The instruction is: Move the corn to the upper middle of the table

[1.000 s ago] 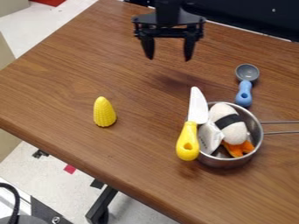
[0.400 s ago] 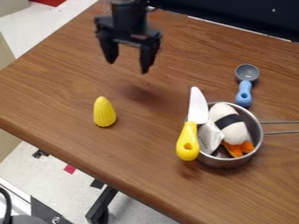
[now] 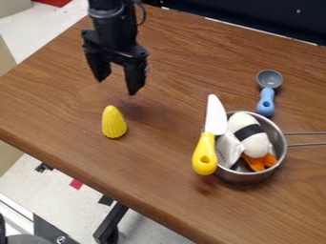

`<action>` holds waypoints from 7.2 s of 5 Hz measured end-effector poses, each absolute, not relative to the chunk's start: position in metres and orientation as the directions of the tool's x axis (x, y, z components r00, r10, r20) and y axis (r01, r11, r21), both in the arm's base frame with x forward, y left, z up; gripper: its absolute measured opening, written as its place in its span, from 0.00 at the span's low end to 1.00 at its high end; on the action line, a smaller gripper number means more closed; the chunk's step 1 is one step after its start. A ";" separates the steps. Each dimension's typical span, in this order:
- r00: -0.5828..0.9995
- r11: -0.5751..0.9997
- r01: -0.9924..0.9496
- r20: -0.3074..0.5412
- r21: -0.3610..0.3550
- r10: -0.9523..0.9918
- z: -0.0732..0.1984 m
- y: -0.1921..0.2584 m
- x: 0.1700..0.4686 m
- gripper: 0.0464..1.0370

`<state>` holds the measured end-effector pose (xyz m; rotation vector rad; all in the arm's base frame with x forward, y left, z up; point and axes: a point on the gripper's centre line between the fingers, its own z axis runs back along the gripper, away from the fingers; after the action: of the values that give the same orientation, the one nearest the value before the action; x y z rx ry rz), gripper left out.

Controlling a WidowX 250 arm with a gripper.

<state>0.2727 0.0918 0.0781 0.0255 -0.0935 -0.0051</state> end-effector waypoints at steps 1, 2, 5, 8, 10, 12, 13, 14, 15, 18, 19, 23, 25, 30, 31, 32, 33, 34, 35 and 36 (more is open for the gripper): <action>0.996 0.999 0.037 0.082 0.015 -0.038 0.077 0.096 0.266 0.96; 0.993 0.998 0.068 0.094 0.016 -0.069 0.083 0.106 0.254 0.96; 0.987 0.993 0.121 0.107 0.006 -0.121 0.067 0.104 0.232 0.96; 0.990 0.993 0.096 0.105 -0.065 -0.089 0.103 0.113 0.243 0.96; 0.997 0.993 0.070 0.021 -0.099 -0.068 0.099 0.090 0.236 0.96; 0.998 0.996 0.046 0.039 -0.072 -0.043 0.079 0.060 0.227 0.96; 0.996 0.997 0.050 0.076 -0.056 -0.045 0.074 0.060 0.230 0.96; 0.993 0.998 0.048 0.106 -0.028 -0.045 0.071 0.062 0.237 0.96; 0.993 0.999 0.037 0.111 -0.020 -0.035 0.062 0.059 0.238 0.96; 0.996 0.998 0.052 0.073 0.031 -0.054 0.044 0.053 0.237 0.47; 0.997 0.998 0.049 0.062 0.031 -0.051 0.045 0.053 0.239 0.47; 0.989 0.992 -0.076 0.121 -0.105 0.089 0.100 0.032 0.302 0.47; 0.968 0.972 -0.195 0.136 -0.134 0.213 0.094 -0.006 0.350 0.47; 0.912 0.919 -0.390 0.117 -0.054 0.394 0.057 -0.024 0.408 0.47; 0.904 0.911 -0.407 0.114 -0.067 0.412 0.062 -0.021 0.412 0.54; 0.891 0.897 -0.439 0.104 -0.052 0.443 0.062 -0.017 0.417 0.74; 0.886 0.889 -0.451 0.084 -0.073 0.456 0.070 -0.013 0.420 0.95; 0.882 0.884 -0.461 0.071 -0.072 0.466 0.073 -0.010 0.419 0.96; 0.879 0.878 -0.469 0.043 -0.092 0.474 0.078 -0.011 0.418 0.96; 0.878 0.875 -0.473 0.030 -0.104 0.478 0.086 -0.012 0.420 0.96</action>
<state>0.4199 -0.0116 0.0863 -0.0944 -0.0554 0.4962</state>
